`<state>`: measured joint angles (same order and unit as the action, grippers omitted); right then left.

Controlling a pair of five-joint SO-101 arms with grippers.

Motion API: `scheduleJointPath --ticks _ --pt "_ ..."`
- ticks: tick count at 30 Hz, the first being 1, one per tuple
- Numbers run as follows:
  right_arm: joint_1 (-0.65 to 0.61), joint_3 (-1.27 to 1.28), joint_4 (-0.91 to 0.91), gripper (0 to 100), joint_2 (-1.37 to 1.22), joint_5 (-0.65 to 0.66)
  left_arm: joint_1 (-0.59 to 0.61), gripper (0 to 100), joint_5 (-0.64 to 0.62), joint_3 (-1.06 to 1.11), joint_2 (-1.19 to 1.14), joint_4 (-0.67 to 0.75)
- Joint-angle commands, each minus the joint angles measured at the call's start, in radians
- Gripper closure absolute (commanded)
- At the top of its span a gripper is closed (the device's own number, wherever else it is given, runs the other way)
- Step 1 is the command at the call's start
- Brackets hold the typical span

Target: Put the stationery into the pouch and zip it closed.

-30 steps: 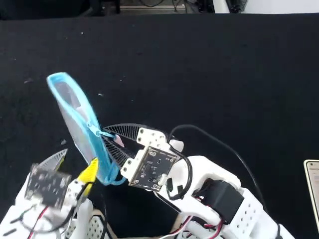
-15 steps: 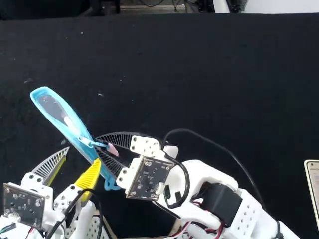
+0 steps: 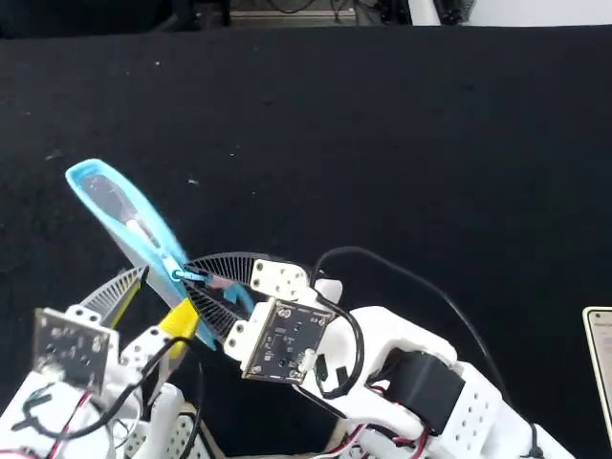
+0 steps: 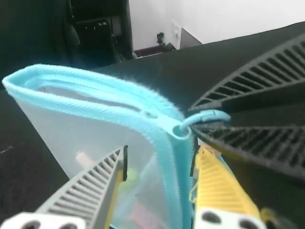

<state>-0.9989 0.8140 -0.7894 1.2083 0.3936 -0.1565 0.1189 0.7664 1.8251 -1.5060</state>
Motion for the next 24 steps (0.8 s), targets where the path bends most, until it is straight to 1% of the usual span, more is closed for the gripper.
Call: scheduleJointPath --ticks 1,5,13,15,17,19,24 --pt "-0.014 -0.004 0.014 98.8 0.016 -0.009 -0.007 76 -0.005 0.022 -0.002 0.028" --pt "-0.014 -0.005 -0.005 98.8 0.016 -0.008 0.01 76 -0.005 0.044 -0.002 0.025" --pt "-0.014 -0.008 -0.005 98.8 0.016 -0.008 0.203 76 -0.003 0.039 0.0 0.025" --pt "-0.012 -0.008 -0.005 98.8 0.016 -0.008 0.236 76 0.021 0.035 0.0 0.021" --pt "-0.012 -0.008 -0.005 98.8 0.016 -0.008 0.254 76 0.064 0.035 0.0 0.021" --pt "-0.012 -0.008 -0.002 98.8 0.016 -0.008 0.246 76 0.094 0.035 0.0 0.0" --pt "-0.012 -0.004 0.002 98.8 0.016 -0.008 0.243 76 0.106 0.033 0.0 -0.06"
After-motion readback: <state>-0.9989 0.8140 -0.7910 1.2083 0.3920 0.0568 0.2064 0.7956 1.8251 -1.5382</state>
